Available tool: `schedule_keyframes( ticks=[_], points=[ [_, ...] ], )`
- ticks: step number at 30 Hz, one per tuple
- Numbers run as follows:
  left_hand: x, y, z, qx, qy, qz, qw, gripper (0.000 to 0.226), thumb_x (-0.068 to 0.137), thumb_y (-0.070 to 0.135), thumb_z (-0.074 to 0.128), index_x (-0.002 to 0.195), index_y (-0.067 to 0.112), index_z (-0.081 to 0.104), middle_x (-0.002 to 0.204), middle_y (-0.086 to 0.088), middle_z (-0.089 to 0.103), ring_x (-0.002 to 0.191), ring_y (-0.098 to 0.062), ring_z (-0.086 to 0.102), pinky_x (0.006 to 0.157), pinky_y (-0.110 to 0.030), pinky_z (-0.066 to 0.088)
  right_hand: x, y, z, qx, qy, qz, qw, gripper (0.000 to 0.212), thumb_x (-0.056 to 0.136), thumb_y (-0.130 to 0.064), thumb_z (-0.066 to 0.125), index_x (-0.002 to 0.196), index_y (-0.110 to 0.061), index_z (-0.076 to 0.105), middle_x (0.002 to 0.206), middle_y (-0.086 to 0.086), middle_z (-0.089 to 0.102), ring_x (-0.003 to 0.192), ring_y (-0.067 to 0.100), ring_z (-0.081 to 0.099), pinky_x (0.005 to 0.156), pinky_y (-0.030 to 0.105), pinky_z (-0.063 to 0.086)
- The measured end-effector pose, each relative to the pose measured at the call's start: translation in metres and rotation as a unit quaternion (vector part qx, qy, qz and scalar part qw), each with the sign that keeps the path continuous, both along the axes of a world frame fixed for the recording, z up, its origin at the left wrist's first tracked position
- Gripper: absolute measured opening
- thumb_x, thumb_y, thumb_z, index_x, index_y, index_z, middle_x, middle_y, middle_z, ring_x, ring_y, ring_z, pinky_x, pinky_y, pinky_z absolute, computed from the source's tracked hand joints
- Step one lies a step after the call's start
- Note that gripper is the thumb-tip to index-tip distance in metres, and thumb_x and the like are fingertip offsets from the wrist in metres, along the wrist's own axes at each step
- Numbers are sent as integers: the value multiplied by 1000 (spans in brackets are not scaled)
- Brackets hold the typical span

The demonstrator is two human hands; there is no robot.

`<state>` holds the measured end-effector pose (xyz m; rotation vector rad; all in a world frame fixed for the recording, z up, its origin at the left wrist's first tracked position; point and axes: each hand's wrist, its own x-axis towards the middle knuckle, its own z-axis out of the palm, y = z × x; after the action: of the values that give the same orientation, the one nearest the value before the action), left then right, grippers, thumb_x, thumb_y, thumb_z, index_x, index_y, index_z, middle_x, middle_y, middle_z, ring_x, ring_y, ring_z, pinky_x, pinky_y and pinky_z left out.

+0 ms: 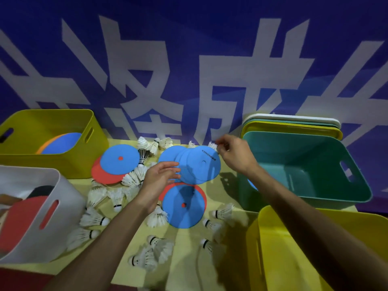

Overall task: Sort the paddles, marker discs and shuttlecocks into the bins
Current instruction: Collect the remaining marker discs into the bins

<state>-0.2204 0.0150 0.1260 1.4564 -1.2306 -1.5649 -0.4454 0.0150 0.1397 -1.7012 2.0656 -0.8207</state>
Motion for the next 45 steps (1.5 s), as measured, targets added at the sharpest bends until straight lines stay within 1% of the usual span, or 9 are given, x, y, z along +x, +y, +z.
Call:
schedule_keyframes(
  ticks=[4, 9, 14, 17, 20, 28, 38, 42, 45],
  points=[
    [39, -12, -14, -7, -48, -21, 999, 19, 90, 3, 57, 99, 16, 67, 102, -7, 70, 92, -18, 67, 79, -24, 48, 43, -16, -38, 104, -22, 17, 994, 27, 88, -11, 51, 111, -11, 66, 107, 9, 70, 98, 24, 63, 82, 24, 44],
    [80, -29, -26, -12, -87, -41, 995, 21, 90, 0, 56, 91, 19, 66, 104, -8, 68, 96, -18, 64, 74, -19, 47, 78, -23, -100, 265, 5, 38, 964, 34, 87, -18, 60, 119, -9, 58, 118, 12, 63, 111, 26, 57, 84, 27, 44],
    [109, -33, -46, 16, -89, -61, 994, 20, 92, 2, 55, 96, 18, 67, 103, -5, 68, 89, -11, 66, 79, -24, 49, 89, -19, -146, 336, 38, 21, 941, 43, 79, -19, 65, 119, -5, 56, 123, 16, 59, 115, 30, 55, 87, 31, 45],
    [122, -35, -57, 33, -99, -65, 992, 21, 92, 2, 54, 98, 16, 68, 101, -1, 70, 86, -7, 67, 83, -28, 50, 95, -13, -167, 346, 44, -24, 937, 49, 81, -24, 65, 123, -4, 49, 124, 20, 51, 117, 37, 50, 94, 38, 41],
    [133, -39, -64, 46, -109, -78, 990, 23, 90, 4, 57, 94, 23, 69, 100, 3, 71, 83, -1, 67, 85, -30, 52, 103, -6, -182, 350, 95, -38, 931, 52, 82, -17, 63, 127, -2, 42, 127, 20, 42, 119, 39, 43, 99, 39, 35],
    [149, -51, -66, 46, -111, -89, 989, 27, 91, 1, 51, 93, 21, 69, 93, 1, 71, 90, -18, 68, 91, -44, 53, 117, -6, -201, 334, 162, -102, 923, 59, 76, -29, 71, 122, -10, 38, 125, 12, 40, 119, 32, 41, 96, 40, 39],
    [143, -45, -75, 60, -103, -99, 988, 26, 91, 1, 50, 95, 20, 67, 99, -2, 70, 93, -17, 67, 86, -32, 51, 115, 5, -202, 328, 157, -130, 922, 69, 71, -40, 77, 121, -10, 39, 121, 9, 46, 115, 30, 48, 96, 40, 41],
    [128, -41, -79, 71, -92, -102, 988, 26, 90, 0, 50, 95, 18, 68, 97, -2, 70, 92, -18, 68, 83, -29, 50, 111, 17, -195, 324, 139, -146, 924, 57, 77, -21, 71, 123, -9, 40, 126, 11, 47, 120, 31, 47, 99, 42, 42],
    [116, -39, -81, 75, -85, -113, 987, 24, 89, -1, 51, 98, 14, 68, 97, -3, 70, 91, -17, 67, 81, -27, 51, 106, 21, -188, 301, 110, -151, 935, 42, 80, -12, 63, 116, -8, 42, 122, 13, 53, 115, 33, 52, 91, 42, 45]
  ],
)
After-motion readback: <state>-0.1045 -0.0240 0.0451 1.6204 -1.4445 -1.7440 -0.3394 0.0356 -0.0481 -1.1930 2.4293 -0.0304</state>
